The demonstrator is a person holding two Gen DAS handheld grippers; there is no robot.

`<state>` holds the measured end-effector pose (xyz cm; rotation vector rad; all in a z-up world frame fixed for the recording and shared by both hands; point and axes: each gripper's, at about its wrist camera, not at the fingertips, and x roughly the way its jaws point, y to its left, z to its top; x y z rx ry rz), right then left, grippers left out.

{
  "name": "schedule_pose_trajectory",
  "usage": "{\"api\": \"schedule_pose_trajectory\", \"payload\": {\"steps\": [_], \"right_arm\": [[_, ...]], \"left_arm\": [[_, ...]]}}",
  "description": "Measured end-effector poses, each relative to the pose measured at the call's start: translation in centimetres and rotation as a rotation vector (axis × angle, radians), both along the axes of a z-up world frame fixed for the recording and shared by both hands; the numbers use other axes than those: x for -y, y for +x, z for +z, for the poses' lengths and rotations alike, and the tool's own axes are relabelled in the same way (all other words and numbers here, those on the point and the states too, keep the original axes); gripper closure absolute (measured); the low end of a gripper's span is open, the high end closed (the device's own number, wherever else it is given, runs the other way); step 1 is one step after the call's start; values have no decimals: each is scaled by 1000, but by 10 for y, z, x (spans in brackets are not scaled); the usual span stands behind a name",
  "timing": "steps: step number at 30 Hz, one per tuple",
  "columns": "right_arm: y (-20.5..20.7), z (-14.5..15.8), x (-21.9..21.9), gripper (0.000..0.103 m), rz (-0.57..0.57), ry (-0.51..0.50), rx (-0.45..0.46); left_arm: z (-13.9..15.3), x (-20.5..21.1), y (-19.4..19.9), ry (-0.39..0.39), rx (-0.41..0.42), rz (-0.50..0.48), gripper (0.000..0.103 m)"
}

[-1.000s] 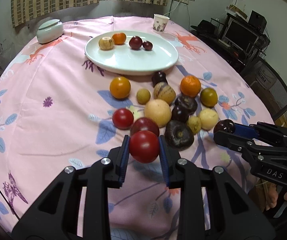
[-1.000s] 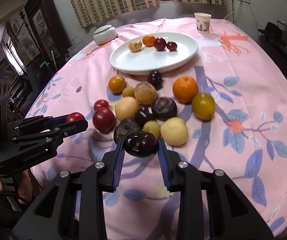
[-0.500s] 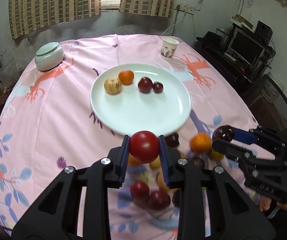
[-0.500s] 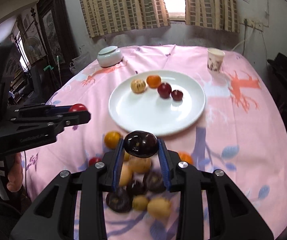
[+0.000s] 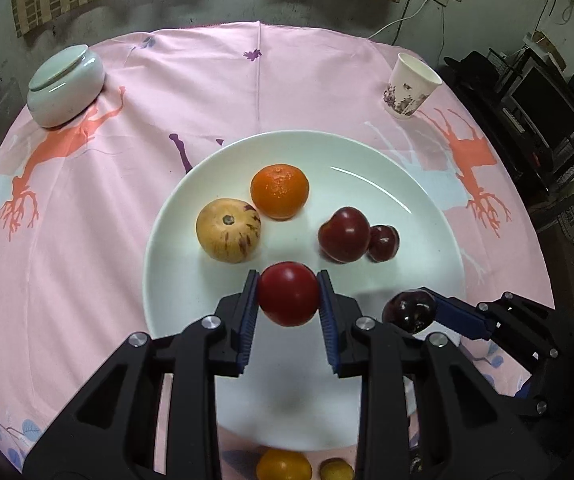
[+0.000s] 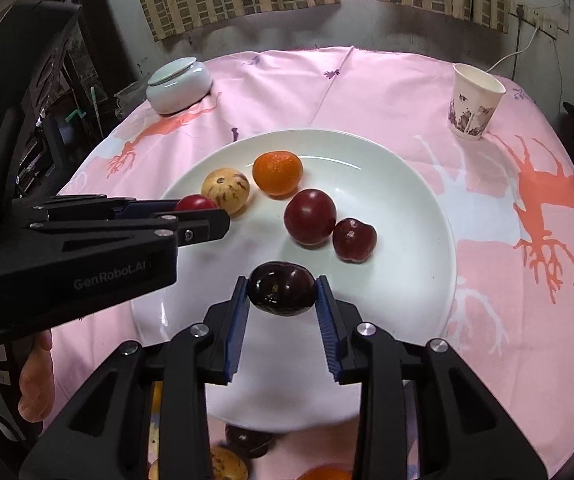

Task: Organize fruits
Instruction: 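Carry both fruits onto the white plate and open both grippers, then withdraw both open grippers from the plate, then grasp the large dark red plum with the left gripper while the right gripper grasps a yellow pear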

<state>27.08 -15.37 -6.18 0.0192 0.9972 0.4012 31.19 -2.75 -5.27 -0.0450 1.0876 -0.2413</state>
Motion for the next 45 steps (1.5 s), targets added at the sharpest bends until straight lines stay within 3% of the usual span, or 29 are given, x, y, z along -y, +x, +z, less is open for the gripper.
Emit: {"api": "schedule_pose_trajectory", "payload": {"steps": [11,12,13,14,15,17,21,24,27,28,34,39,42,45], "right_arm": [[26,-18,-8,69,15,-34,-50],[28,-19,-9,67,13,-47,-53],[29,-20,-9,57,5,-65,-51],[29,-18,-8,47,-4,-72,-37],[28,-15,-7,36,-11,-71,-16],[22,-6,-4,36,-12,-74,15],[0,18,6,36,-11,-78,41],[-40,39,21,31,-10,-81,64],[-94,48,39,8,-15,-58,87],[-116,48,45,5,-24,-49,99],[-212,13,74,5,-128,35,42],[-254,-7,77,6,-204,73,94],[-252,-16,60,35,-158,20,76],[-245,-26,45,45,-123,-39,77]], "left_arm": [[-14,2,22,8,-28,-1,73],[-13,2,22,8,-28,0,73],[-11,1,22,9,-23,5,72],[-8,-1,21,7,-14,8,65],[-4,-3,20,5,-4,11,53],[6,-9,15,3,29,24,42],[29,-28,-12,-29,53,29,31],[46,-45,-60,-16,122,32,15],[49,-60,-120,28,191,45,5],[44,-64,-142,48,208,53,5],[-10,-80,-239,141,224,118,5],[-34,-72,-277,142,184,41,5],[-34,-63,-283,136,181,3,5],[-33,-57,-288,114,180,-13,5]]}}
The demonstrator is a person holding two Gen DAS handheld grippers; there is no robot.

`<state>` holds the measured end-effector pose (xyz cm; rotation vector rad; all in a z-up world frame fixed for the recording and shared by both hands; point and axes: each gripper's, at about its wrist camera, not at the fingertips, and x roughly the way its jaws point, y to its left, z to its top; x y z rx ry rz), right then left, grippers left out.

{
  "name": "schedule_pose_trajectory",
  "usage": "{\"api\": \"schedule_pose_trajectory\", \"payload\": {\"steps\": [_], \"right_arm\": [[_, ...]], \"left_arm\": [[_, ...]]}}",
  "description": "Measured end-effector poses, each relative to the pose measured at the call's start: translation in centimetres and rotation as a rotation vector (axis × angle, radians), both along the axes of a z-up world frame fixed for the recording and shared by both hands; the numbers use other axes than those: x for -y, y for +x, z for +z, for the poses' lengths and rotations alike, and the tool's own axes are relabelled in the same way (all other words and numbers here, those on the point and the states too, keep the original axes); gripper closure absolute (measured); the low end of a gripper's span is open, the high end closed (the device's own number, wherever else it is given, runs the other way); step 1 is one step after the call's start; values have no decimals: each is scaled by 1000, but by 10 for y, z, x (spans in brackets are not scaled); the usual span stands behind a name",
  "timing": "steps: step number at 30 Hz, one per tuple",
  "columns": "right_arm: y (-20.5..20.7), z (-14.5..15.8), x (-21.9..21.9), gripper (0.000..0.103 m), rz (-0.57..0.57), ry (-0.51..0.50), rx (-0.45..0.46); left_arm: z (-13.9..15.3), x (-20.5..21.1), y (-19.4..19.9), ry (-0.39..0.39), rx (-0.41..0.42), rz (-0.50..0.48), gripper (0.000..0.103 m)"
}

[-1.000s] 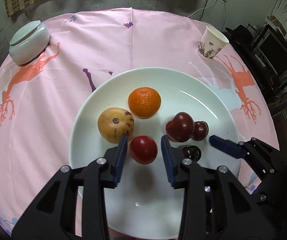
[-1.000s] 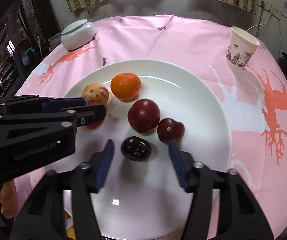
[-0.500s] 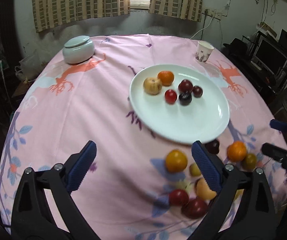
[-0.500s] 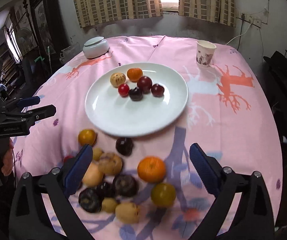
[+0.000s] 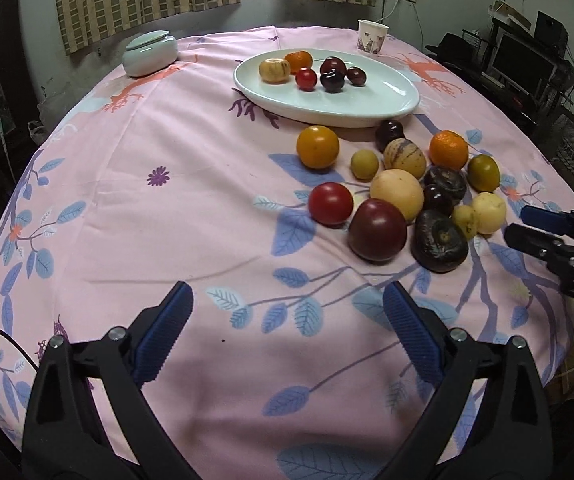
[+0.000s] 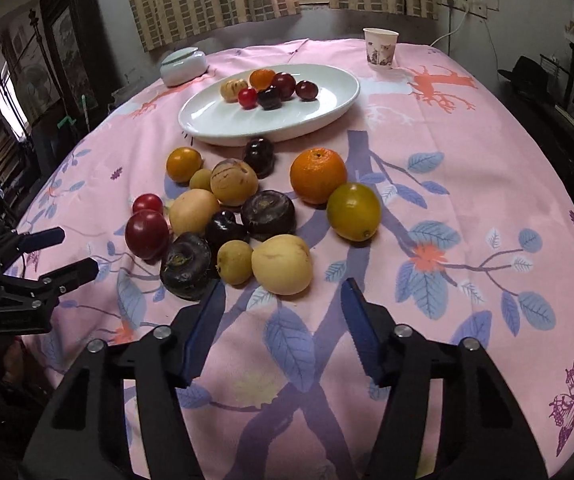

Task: Organize fruits
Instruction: 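Grasp the large dark red plum with the left gripper while the right gripper grasps a yellow pear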

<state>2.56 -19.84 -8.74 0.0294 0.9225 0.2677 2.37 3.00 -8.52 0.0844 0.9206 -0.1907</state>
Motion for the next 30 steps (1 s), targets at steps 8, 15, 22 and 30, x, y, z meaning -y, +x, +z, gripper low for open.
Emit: {"api": "schedule_pose_trajectory", "payload": {"steps": [8,15,22,30], "right_arm": [[23,-19,-4,54,-15,-54,-33],[29,-18,-2,64,-9,-10,-44],[4,1,23,64,-45,81,-31],[-5,-2,38,64,-67,131,-63]], "left_arm": [[1,-6,-2,-22,-13,20,5],[-1,1,7,-26,-34,16,5],[-10,18,24,-26,-66,4,5],[-26,38,43,-49,-104,20,15]]}}
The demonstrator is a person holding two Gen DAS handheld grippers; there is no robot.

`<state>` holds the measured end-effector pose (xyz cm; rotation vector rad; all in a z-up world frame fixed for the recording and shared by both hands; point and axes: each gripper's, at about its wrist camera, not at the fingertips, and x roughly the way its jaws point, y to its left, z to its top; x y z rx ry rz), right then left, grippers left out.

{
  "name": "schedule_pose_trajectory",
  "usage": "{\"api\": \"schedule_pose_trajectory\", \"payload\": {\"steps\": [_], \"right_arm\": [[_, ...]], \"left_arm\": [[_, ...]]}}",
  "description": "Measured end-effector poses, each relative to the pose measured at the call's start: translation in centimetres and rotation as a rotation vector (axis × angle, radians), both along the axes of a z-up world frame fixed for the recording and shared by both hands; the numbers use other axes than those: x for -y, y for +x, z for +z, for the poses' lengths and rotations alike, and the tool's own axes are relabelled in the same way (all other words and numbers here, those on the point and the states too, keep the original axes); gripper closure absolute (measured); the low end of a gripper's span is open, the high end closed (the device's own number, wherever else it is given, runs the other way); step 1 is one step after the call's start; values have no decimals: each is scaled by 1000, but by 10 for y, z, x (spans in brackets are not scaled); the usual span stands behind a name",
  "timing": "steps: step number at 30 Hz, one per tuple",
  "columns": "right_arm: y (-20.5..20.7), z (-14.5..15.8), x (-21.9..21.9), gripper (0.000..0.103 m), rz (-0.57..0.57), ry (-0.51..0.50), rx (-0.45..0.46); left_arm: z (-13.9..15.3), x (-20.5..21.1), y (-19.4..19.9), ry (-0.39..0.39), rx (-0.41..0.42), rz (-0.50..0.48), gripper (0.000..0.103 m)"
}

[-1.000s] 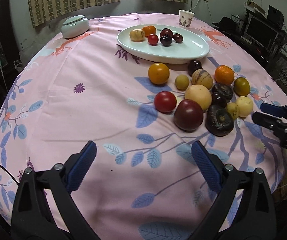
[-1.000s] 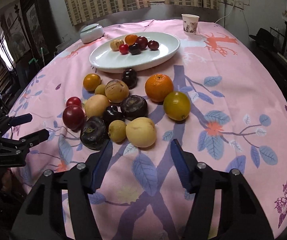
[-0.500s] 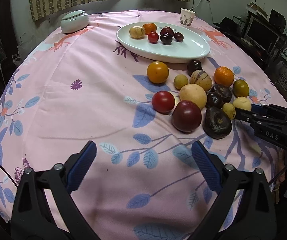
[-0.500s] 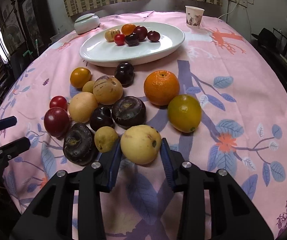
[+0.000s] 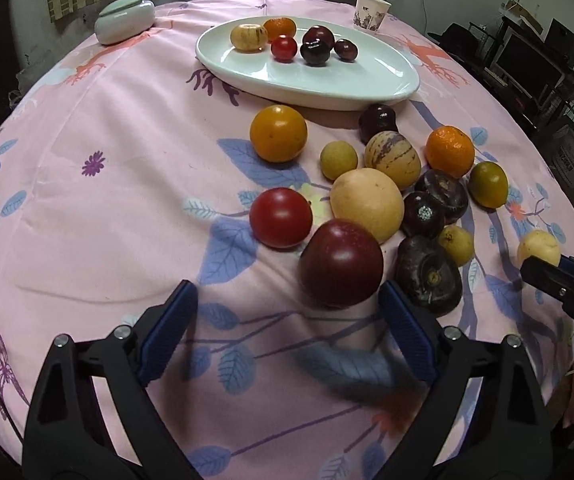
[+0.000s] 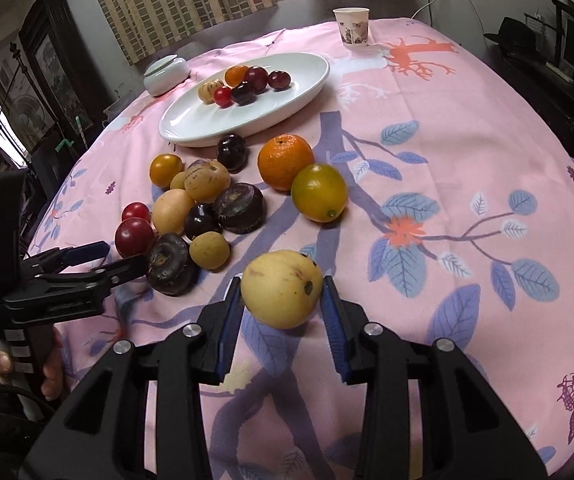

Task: Organize fruits
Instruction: 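Grasp the large dark red plum with the left gripper while the right gripper grasps a yellow pear, then carry the plum and pear onto the white plate and open both grippers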

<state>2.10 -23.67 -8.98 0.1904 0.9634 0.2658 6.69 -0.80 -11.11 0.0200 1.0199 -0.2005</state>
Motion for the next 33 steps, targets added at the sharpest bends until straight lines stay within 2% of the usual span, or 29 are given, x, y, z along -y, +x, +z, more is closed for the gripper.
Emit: {"api": "schedule_pose_trajectory", "payload": {"steps": [1,3,4,6,7,16,26,33], "right_arm": [[0,1,0,64,1,5,2],[-1,1,-1,64,7,6,4],[-1,1,-1,64,9,7,2],[-1,0,-3,64,13,11,-4],[-1,0,-3,64,16,11,-5],[2,3,-16,64,37,12,-9],[3,12,-42,64,92,0,3],[9,26,-50,64,124,-27,32]], "left_arm": [[0,3,2,0,5,-8,18],[1,8,5,-10,9,-16,32],[2,10,6,-13,11,-18,34],[5,13,5,-36,9,-32,59],[6,14,4,-51,9,-39,64],[23,1,-12,-111,36,-49,64],[30,-3,-19,-124,43,-79,64],[44,-11,-12,-128,55,-64,64]]}}
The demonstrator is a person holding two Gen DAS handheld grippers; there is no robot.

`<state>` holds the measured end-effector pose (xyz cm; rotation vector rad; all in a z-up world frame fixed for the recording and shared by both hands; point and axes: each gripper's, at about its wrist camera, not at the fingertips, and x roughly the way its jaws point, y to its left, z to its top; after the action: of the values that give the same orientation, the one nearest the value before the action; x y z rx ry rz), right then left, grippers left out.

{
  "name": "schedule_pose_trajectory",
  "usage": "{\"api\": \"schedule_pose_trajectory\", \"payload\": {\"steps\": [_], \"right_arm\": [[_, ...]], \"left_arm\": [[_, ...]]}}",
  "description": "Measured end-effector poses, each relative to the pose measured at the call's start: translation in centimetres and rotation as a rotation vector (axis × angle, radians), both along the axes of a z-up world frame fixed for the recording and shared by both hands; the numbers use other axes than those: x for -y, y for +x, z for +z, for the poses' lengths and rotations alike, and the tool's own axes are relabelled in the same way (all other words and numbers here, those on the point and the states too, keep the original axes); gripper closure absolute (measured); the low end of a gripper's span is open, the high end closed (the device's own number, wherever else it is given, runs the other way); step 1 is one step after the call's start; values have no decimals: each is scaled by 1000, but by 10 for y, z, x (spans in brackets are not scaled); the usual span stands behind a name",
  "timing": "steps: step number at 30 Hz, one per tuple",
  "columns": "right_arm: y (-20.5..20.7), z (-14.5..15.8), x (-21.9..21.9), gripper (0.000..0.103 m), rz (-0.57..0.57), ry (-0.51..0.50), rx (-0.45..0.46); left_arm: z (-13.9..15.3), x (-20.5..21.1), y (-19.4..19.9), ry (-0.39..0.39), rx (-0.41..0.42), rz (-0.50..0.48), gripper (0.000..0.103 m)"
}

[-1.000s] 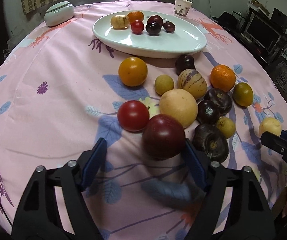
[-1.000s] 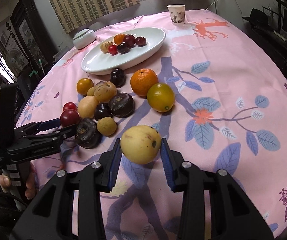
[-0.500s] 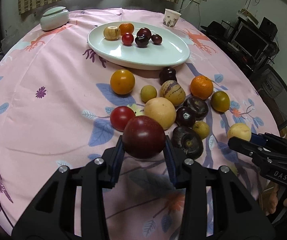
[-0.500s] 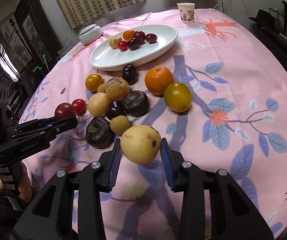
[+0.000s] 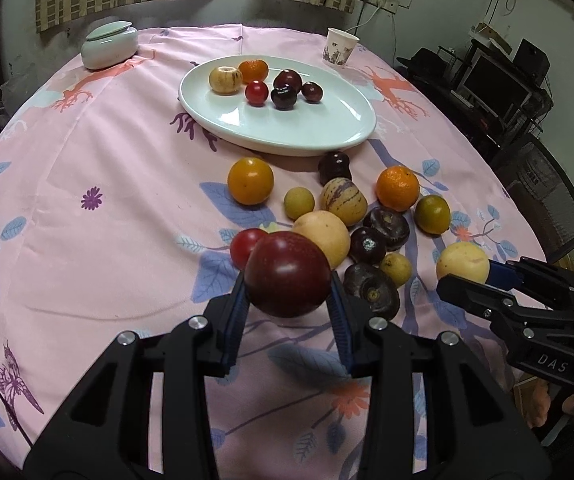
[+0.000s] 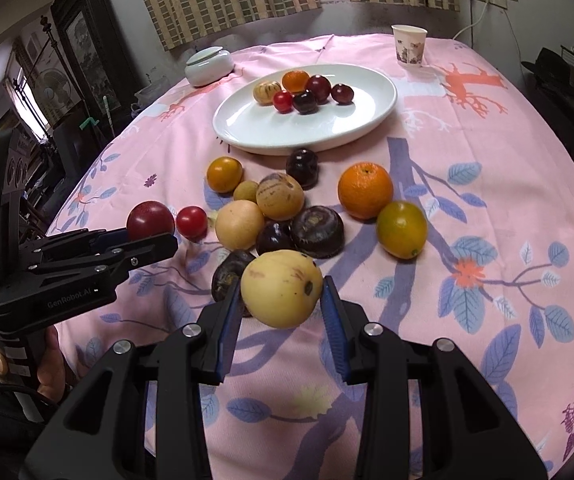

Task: Organize fruits
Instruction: 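Carry the plum and pear onto the white plate and open both grippers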

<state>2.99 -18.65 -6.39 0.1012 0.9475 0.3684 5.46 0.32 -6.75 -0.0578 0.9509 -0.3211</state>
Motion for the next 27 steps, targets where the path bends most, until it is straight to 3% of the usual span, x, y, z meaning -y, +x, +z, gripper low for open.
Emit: {"api": "schedule_pose_trajectory", "payload": {"steps": [8,16,21,27], "right_arm": [[28,29,-2,64,21,-76,77],[108,61,-8,64,41,-116,135],[177,56,-5,64,25,-96,98],[252,25,7,64,-18,-115,25]], "left_arm": [[40,-5,25,42,73,15,64],[76,2,130,19,41,23,64],[73,27,202,60,21,34,64],[41,50,274,80,-69,41,64]]}}
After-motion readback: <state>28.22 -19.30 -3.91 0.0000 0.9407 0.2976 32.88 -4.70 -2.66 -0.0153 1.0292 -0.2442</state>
